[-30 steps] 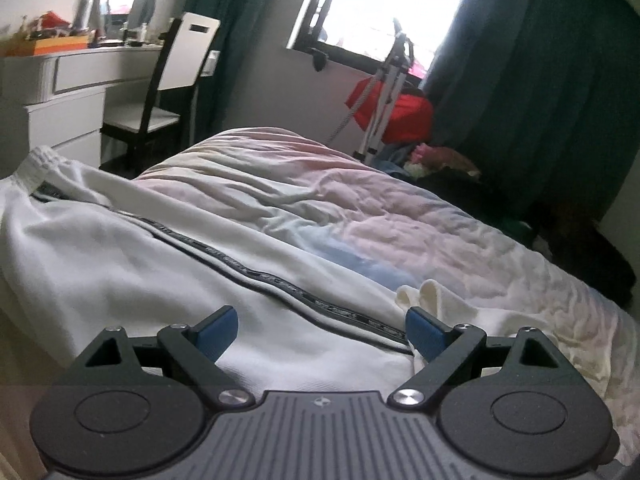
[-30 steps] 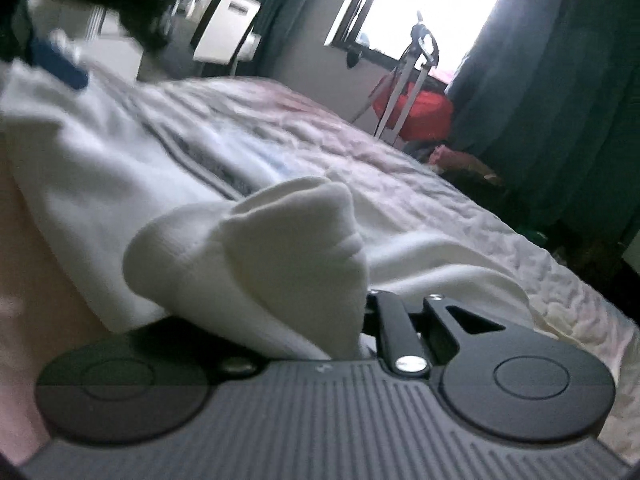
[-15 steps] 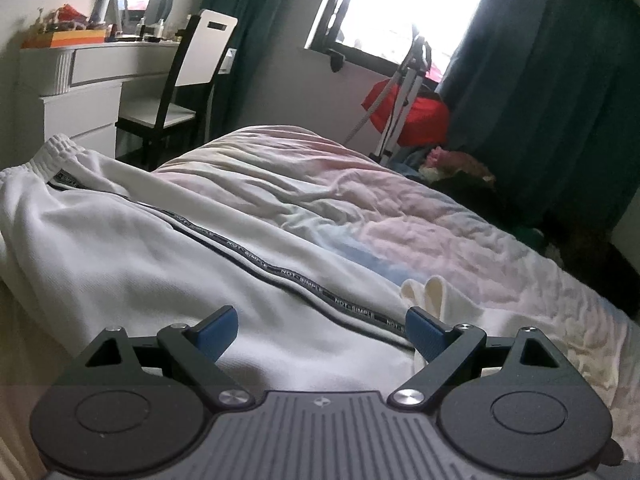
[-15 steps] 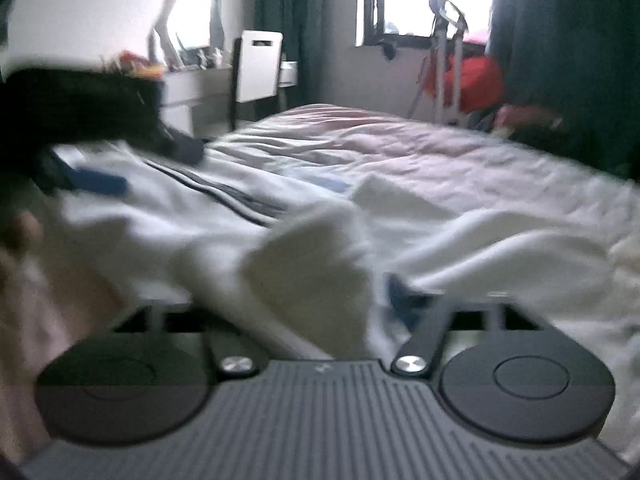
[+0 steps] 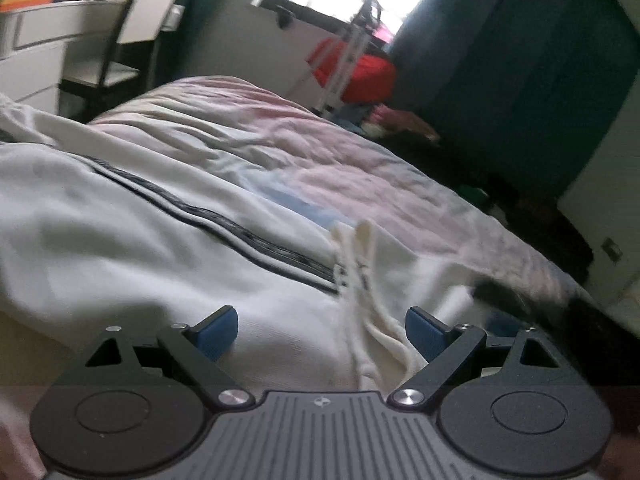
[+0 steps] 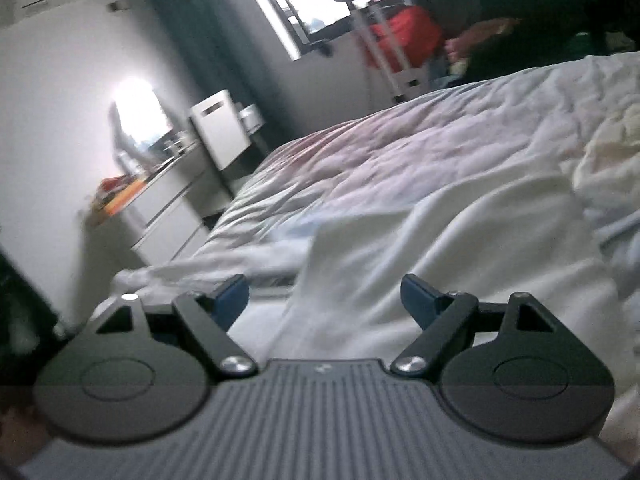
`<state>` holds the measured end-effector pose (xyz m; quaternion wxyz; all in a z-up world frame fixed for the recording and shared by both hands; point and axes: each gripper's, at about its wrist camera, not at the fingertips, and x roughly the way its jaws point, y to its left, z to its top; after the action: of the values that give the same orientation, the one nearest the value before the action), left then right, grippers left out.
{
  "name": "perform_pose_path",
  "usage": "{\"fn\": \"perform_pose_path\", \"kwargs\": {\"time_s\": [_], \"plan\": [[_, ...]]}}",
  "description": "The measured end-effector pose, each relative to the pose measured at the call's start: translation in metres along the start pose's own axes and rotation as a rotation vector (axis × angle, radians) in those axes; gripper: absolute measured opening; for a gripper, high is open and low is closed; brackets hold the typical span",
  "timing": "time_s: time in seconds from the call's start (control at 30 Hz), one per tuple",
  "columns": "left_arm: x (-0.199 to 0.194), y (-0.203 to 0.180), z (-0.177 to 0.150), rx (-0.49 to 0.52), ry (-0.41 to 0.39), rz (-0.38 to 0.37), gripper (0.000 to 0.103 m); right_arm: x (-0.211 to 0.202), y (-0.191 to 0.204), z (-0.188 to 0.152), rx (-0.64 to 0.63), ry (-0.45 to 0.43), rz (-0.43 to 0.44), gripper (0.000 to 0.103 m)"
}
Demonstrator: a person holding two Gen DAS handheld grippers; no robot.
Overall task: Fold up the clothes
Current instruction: 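Grasp the sweatpants cuff with the right gripper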
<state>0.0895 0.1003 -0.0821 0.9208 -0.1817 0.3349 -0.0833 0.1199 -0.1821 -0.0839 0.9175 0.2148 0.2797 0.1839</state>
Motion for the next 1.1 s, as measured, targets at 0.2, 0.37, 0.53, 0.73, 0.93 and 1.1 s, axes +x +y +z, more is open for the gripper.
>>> {"fn": "perform_pose_path", "kwargs": {"time_s": [0.2,0.37,0.53,0.73,0.93,1.1], "plan": [[0.016,-0.009,-0.007,0.037,0.067,-0.069,0.085,0.074,0.000,0.030,0.022,0.082,0.028,0.084],[0.032,-0.017,-0.017,0.104,0.121,-0.076,0.070,0.125,0.011,0.027,-0.075,0.176,0.031,0.082],[0.046,-0.023,-0.022,0.167,0.155,-0.044,0.061,0.147,0.029,0.005,-0.273,0.201,-0.040,0.073],[0.044,-0.030,-0.025,0.227,0.141,-0.028,0.036,0.142,0.032,0.001,-0.323,0.180,-0.034,0.040],[0.017,-0.037,-0.019,0.250,0.033,-0.057,0.016,0.117,0.043,0.008,-0.349,0.088,-0.025,0.014],[-0.011,-0.037,-0.007,0.270,-0.073,-0.057,0.016,0.100,0.052,0.026,-0.261,-0.002,0.039,0.011]]}}
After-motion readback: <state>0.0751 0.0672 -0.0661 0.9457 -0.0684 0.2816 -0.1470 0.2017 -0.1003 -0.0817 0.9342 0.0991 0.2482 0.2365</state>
